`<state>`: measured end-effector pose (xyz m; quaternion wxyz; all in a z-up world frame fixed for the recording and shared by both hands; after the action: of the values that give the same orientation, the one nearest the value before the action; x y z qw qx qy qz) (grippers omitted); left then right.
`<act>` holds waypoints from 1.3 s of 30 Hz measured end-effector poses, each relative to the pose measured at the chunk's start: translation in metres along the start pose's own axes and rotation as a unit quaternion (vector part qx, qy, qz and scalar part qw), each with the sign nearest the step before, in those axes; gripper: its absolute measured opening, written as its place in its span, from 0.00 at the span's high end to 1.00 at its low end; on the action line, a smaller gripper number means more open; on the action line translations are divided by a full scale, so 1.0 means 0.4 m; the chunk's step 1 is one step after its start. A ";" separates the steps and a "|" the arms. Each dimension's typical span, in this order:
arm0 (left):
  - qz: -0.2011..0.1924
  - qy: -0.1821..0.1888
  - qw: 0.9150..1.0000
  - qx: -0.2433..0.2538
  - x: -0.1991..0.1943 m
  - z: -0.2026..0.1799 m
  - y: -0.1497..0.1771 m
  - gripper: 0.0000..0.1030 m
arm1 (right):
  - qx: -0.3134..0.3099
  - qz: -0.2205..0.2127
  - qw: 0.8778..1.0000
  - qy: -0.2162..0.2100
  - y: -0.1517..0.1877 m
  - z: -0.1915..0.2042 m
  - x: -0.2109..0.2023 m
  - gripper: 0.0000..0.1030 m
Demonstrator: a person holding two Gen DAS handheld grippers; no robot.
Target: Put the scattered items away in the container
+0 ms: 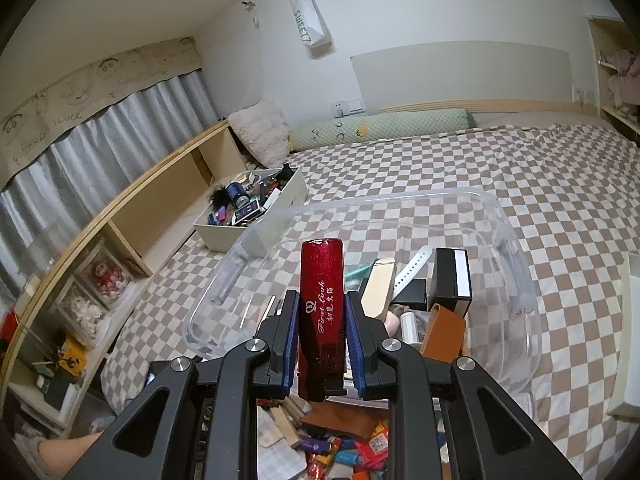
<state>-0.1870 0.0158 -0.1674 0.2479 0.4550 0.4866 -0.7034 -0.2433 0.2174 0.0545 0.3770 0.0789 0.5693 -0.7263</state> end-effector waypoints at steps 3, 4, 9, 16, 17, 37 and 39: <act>-0.001 -0.010 1.000 0.002 0.023 0.009 -0.004 0.48 | 0.002 -0.002 1.000 -0.002 -0.003 -0.004 -0.002 0.78; -0.002 -0.012 1.000 0.002 0.028 0.013 -0.007 0.48 | 0.003 -0.002 1.000 -0.002 -0.003 -0.006 -0.002 0.78; -0.001 -0.014 1.000 0.008 0.053 0.020 -0.018 0.48 | 0.011 0.002 1.000 -0.005 0.000 -0.015 0.005 0.78; 0.006 0.021 1.000 -0.008 0.059 0.006 -0.009 0.54 | 0.022 0.010 1.000 -0.005 0.010 -0.030 0.014 0.78; 0.006 0.021 1.000 -0.011 0.057 0.007 -0.007 0.55 | 0.023 0.011 1.000 -0.005 0.011 -0.031 0.015 0.78; 0.016 -0.033 0.999 0.010 0.038 0.046 0.009 0.85 | 0.018 0.010 1.000 -0.014 0.012 -0.004 0.006 0.78; 0.015 -0.032 0.999 0.007 0.024 0.041 0.016 0.87 | 0.020 0.009 1.000 -0.014 0.012 -0.007 0.004 0.78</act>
<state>-0.1929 -0.0009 -0.1771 0.2702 0.4414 0.4665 -0.7173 -0.2424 0.2188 0.0490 0.3899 0.0815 0.5484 -0.7353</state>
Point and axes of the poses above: each gripper's, at about its wrist camera, not at the fingertips, and x roughly the way its jaws point, z to its left, y to its underside, the point moved 6 cm from there along x, roughly the way its jaws point, and after that the axes turned 2 degrees about -z, right-handed, at the moved point
